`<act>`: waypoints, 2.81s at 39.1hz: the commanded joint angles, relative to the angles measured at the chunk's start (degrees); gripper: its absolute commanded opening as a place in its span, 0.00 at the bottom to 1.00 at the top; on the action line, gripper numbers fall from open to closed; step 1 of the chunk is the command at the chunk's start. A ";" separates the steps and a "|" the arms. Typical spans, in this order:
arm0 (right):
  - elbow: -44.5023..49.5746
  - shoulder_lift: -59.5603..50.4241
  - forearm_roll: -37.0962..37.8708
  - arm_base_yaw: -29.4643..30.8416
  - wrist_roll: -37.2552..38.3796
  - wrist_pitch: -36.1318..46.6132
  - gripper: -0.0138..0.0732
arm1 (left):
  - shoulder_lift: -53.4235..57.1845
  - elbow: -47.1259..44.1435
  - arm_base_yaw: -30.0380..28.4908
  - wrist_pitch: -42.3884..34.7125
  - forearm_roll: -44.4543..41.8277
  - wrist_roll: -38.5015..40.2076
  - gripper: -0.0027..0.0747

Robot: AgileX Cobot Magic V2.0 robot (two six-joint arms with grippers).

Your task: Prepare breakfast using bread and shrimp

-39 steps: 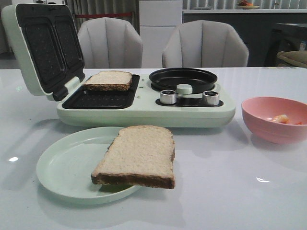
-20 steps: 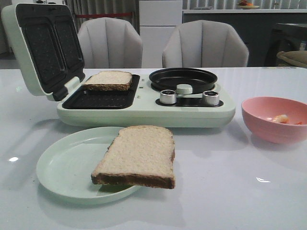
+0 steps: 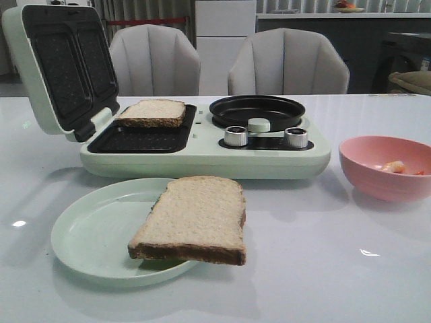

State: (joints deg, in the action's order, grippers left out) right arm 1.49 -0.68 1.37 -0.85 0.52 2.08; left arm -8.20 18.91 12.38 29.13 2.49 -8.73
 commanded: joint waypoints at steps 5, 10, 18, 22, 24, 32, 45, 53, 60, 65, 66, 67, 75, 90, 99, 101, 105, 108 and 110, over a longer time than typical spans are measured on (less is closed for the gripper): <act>-2.72 -1.08 0.46 -0.08 -0.17 8.50 0.32 | -0.64 1.42 -0.13 -4.05 0.74 -0.03 0.76; -7.86 1.28 1.62 -0.08 -0.12 3.87 0.32 | -0.64 1.42 -0.13 -4.05 0.74 -0.03 0.76; -16.23 11.33 1.97 -0.08 -0.12 -1.02 0.32 | -0.64 1.42 -0.13 -4.05 0.74 -0.03 0.76; -17.45 15.84 1.97 -0.08 -0.12 -0.50 0.32 | -0.64 1.42 -0.13 -4.05 0.74 -0.03 0.76; -17.45 17.63 1.97 -0.08 -0.12 0.16 0.32 | -0.64 1.42 -0.13 -4.05 0.74 -0.03 0.76; -17.45 21.89 0.26 -0.08 -0.06 1.09 0.32 | -0.64 1.42 -0.13 -4.05 0.74 -0.03 0.76; -17.45 23.44 -4.67 -0.08 -0.12 2.45 0.34 | -0.64 1.42 -0.13 -4.05 0.74 -0.03 0.76; -17.79 24.74 -4.67 -0.08 -0.12 1.60 0.55 | -0.64 1.42 -0.13 -4.05 0.74 -0.03 0.76; -19.87 30.05 -4.85 -0.08 -0.12 0.67 0.76 | -0.64 1.42 -0.13 -4.05 0.74 -0.03 0.76; -23.58 34.65 -10.46 -1.12 -0.07 -4.87 0.76 | -0.64 1.42 -0.13 -4.05 0.74 -0.03 0.76; -24.69 35.59 -11.68 -1.66 -0.07 -6.28 0.75 | -0.64 1.42 -0.13 -4.05 0.74 -0.03 0.76; -25.53 37.03 -13.06 -2.26 -0.07 -8.04 0.75 | -0.64 1.42 -0.13 -4.05 0.74 -0.03 0.76; -33.60 48.77 -18.82 -6.10 -0.12 -17.93 0.71 | -0.64 1.42 -0.13 -4.05 0.74 -0.03 0.76; -46.25 71.77 -41.50 -6.72 -12.93 -32.83 0.70 | -0.64 1.42 -0.13 -4.05 0.74 -0.03 0.76; -48.59 83.35 -70.53 -6.72 -37.47 -38.43 0.70 | -0.64 1.42 -0.13 -4.05 0.74 -0.03 0.76; -48.59 85.33 -74.47 -6.72 -41.74 -39.22 0.70 | -0.64 1.42 -0.13 -4.05 0.74 -0.03 0.76; -48.59 89.36 -81.85 -6.72 -50.27 -42.66 0.70 | -0.64 1.42 -0.13 -4.05 0.74 -0.03 0.76; -48.59 92.03 -86.07 -6.72 -55.99 -44.57 0.70 | -0.64 1.42 -0.13 -4.05 0.74 -0.03 0.76; -48.59 93.64 -88.33 -6.72 -58.35 -45.41 0.70 | -0.64 1.42 -0.13 -4.05 0.74 -0.03 0.76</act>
State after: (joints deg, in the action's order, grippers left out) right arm -45.44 92.84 -79.95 -7.56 -51.71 -39.66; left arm -8.20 18.91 12.38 29.26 2.49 -8.81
